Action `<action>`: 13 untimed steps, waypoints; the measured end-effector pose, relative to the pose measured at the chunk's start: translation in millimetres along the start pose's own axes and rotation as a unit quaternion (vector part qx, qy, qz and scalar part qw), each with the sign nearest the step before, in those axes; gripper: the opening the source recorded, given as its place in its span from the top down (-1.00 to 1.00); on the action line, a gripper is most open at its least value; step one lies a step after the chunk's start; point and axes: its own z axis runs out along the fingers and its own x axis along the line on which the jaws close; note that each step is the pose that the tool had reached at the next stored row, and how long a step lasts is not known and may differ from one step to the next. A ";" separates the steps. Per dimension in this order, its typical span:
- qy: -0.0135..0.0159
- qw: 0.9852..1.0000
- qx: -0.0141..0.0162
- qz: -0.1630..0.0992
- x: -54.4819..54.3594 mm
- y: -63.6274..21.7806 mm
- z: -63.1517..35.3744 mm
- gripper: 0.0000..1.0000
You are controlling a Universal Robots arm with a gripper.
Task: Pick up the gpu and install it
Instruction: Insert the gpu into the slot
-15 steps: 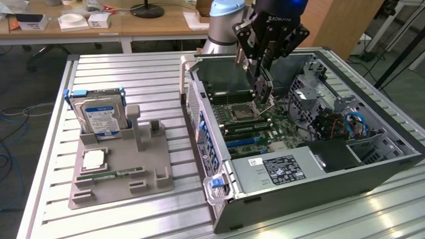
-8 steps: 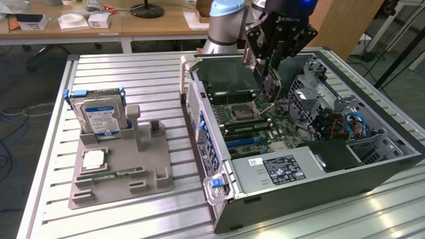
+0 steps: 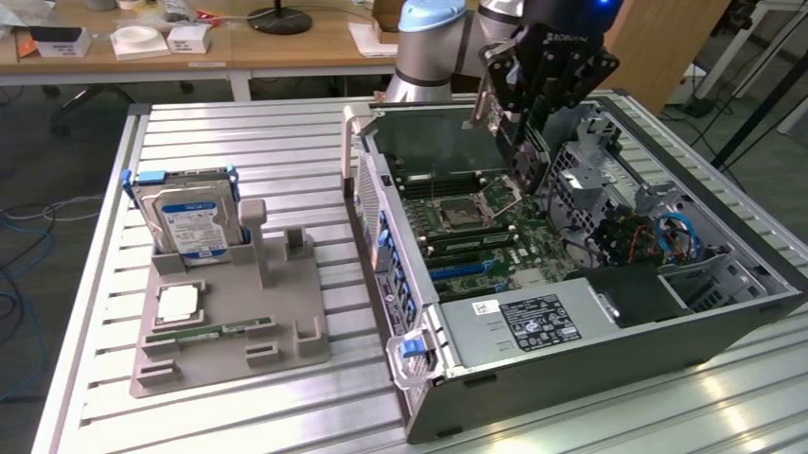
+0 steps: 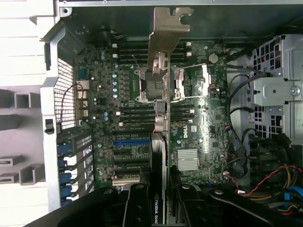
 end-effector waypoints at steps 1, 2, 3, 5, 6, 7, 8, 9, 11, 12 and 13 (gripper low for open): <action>0.000 1.000 0.000 0.000 -0.8 0.0 0.0 0.47; 0.000 1.000 0.000 0.000 -0.9 0.0 0.0 0.47; 0.000 1.000 0.000 0.000 -0.9 0.1 0.0 0.47; 0.000 1.000 0.000 0.000 -0.9 0.1 0.1 0.47; 0.000 1.000 0.000 0.000 -0.9 0.1 0.1 0.47; 0.000 1.000 0.000 0.000 -0.9 0.1 0.1 0.47; 0.000 1.000 0.000 -0.001 -0.9 0.1 0.1 0.47; 0.000 1.000 0.000 -0.002 -0.9 0.1 0.1 0.47; 0.000 1.000 0.000 -0.007 -0.9 0.1 0.1 0.47; 0.000 1.000 0.000 -0.010 -0.9 0.1 0.1 0.47; 0.001 1.000 0.000 -0.013 -0.9 0.1 0.2 0.47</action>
